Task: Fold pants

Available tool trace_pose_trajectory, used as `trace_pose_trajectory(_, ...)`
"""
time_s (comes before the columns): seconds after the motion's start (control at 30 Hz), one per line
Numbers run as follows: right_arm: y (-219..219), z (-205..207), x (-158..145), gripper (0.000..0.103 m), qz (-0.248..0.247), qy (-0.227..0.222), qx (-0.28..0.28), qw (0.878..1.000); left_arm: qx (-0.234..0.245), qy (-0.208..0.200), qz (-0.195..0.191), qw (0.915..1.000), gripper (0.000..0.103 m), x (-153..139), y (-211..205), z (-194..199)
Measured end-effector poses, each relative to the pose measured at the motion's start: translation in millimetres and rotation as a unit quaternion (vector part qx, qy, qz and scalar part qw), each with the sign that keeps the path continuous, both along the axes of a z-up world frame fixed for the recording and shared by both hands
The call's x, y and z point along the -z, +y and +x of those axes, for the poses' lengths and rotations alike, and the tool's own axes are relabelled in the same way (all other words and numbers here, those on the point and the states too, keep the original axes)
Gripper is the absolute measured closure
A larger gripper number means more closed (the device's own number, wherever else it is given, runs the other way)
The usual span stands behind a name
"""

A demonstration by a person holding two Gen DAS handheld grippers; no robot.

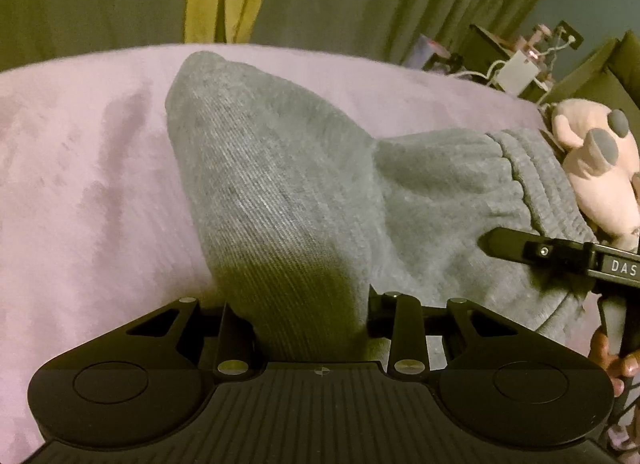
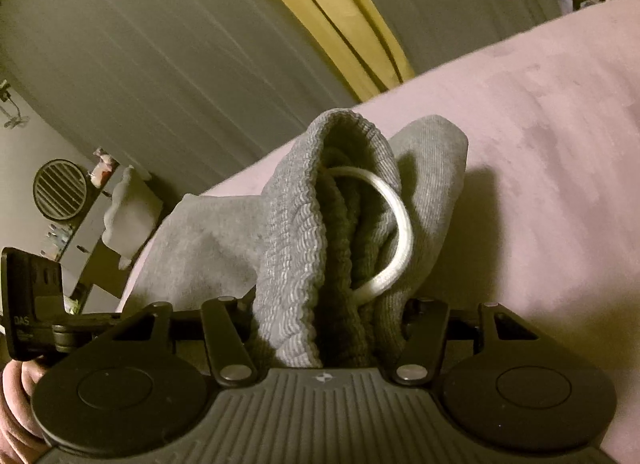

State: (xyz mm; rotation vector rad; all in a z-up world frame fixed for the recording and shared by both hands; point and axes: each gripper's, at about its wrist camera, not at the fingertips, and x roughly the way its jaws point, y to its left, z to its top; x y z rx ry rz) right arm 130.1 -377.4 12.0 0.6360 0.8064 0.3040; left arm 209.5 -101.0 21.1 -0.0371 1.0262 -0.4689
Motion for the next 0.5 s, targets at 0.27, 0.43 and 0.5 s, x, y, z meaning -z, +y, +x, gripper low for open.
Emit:
trace_pose_trajectory(0.27,-4.9,28.2,-26.8,0.045,-0.017,-0.033,0.015,0.999,-0.033,-0.026,0.007,0.9991,0.066,-20.8,-11.1,25.8)
trace_pose_trajectory(0.43,-15.9,55.0,-26.3,0.045,-0.036,-0.034,0.031,0.998,-0.047,-0.025,0.016,0.9984,0.066,-15.1,-28.2,53.4)
trace_pose_trajectory(0.5,-18.8,63.8,-22.3,0.045,-0.042,-0.028,0.036,0.998,-0.047,-0.027,0.024,0.9983,0.066,-10.6,-37.0,61.8)
